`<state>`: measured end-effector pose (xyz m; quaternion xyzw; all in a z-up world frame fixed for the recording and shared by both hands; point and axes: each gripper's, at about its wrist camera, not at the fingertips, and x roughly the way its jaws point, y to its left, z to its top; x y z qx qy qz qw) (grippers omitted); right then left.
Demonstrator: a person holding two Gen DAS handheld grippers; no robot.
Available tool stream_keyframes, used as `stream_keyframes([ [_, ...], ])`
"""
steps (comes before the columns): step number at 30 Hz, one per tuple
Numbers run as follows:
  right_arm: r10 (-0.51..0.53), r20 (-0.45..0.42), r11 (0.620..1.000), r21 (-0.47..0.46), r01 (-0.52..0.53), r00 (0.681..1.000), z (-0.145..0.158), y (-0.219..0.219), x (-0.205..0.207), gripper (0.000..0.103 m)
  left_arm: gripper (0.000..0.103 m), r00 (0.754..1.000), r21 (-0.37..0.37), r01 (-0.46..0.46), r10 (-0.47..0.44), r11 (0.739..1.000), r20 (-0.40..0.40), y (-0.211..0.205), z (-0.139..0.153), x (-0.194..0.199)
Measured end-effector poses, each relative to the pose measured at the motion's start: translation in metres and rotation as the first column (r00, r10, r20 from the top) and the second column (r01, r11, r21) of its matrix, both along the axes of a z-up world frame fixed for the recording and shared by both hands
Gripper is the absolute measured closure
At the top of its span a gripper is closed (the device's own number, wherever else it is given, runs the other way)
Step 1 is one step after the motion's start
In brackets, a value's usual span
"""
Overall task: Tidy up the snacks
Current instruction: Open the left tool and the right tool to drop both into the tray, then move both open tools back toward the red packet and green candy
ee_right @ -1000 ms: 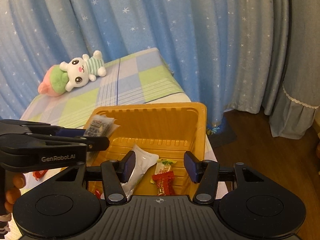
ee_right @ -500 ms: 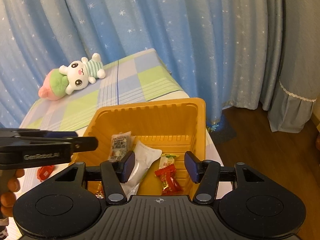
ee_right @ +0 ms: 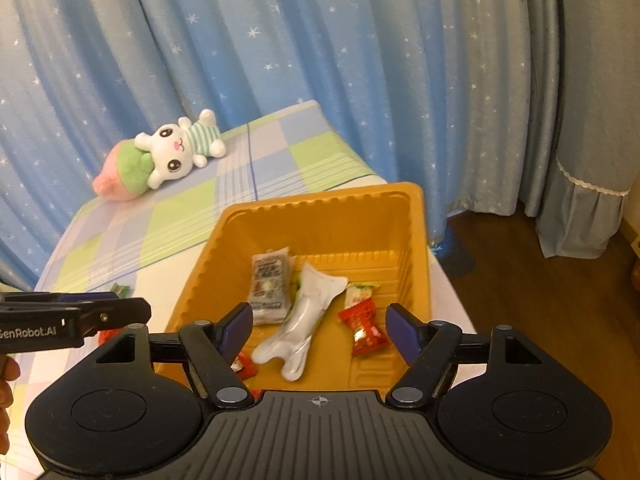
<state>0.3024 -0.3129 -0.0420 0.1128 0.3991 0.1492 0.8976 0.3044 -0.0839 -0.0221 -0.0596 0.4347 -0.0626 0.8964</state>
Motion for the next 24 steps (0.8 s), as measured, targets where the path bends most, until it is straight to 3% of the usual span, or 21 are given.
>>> stream_keyframes([
  [24, 0.111, -0.021, 0.994, -0.004, -0.111, 0.994, 0.011, 0.101, -0.062, 0.028, 0.052, 0.999, -0.028, -0.050, 0.050, 0.998, -0.012, 0.103, 0.011, -0.092],
])
